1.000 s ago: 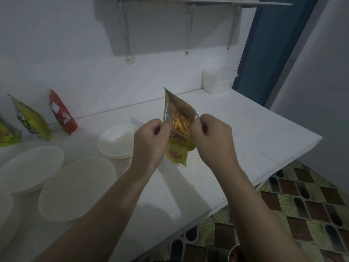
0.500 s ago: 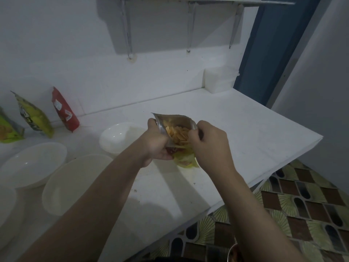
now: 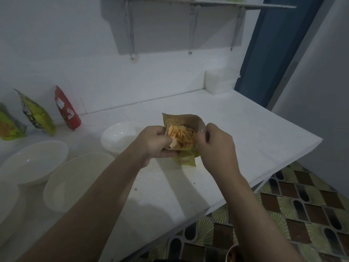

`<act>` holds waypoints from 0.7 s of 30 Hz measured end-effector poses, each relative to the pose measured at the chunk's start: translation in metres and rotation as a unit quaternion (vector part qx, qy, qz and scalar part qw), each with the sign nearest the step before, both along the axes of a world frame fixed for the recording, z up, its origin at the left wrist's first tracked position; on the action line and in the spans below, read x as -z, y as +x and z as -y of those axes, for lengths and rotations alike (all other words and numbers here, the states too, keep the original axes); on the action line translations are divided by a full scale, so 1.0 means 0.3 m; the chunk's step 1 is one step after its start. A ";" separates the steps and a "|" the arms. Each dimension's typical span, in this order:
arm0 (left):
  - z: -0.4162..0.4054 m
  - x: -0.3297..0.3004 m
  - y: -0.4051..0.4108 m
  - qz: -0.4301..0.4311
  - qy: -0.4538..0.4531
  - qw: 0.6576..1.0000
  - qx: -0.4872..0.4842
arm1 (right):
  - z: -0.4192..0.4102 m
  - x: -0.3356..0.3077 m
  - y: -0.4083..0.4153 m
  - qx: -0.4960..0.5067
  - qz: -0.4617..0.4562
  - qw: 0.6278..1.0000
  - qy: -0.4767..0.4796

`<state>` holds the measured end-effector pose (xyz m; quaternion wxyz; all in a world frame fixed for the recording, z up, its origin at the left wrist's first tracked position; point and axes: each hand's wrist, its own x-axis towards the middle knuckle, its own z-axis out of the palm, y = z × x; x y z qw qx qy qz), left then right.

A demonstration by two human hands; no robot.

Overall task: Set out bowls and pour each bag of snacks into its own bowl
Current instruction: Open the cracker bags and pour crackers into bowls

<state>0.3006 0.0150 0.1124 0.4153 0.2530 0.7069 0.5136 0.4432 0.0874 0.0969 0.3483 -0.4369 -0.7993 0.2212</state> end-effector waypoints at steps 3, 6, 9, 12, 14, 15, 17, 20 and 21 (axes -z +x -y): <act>0.001 0.004 0.011 -0.008 0.005 1.000 -0.005 | 0.013 0.008 -0.002 -0.011 -0.016 1.000 0.004; 0.011 -0.001 0.020 0.009 0.011 1.000 0.001 | 0.016 0.012 0.000 -0.027 -0.034 0.999 0.021; 0.022 0.001 0.021 0.023 -0.001 1.000 -0.001 | 0.013 0.001 0.005 -0.041 -0.051 0.997 0.044; 0.028 0.012 0.027 0.092 0.004 0.996 0.015 | 0.020 -0.008 -0.002 -0.045 -0.078 0.994 0.061; 0.035 0.010 0.035 0.140 0.026 0.989 0.037 | 0.029 -0.008 -0.014 -0.045 -0.095 0.992 0.067; 0.039 0.012 0.032 0.145 0.034 0.988 0.046 | 0.034 -0.006 -0.022 -0.045 -0.103 0.992 0.065; 0.050 0.013 0.015 0.141 0.047 0.987 0.058 | 0.044 -0.003 -0.039 -0.048 -0.119 0.990 0.053; 0.080 0.012 -0.030 0.156 0.078 0.983 0.061 | 0.063 -0.013 -0.064 -0.061 -0.145 0.986 0.054; 0.093 0.011 -0.046 0.165 0.087 0.980 0.065 | 0.070 -0.021 -0.073 -0.063 -0.153 0.984 0.060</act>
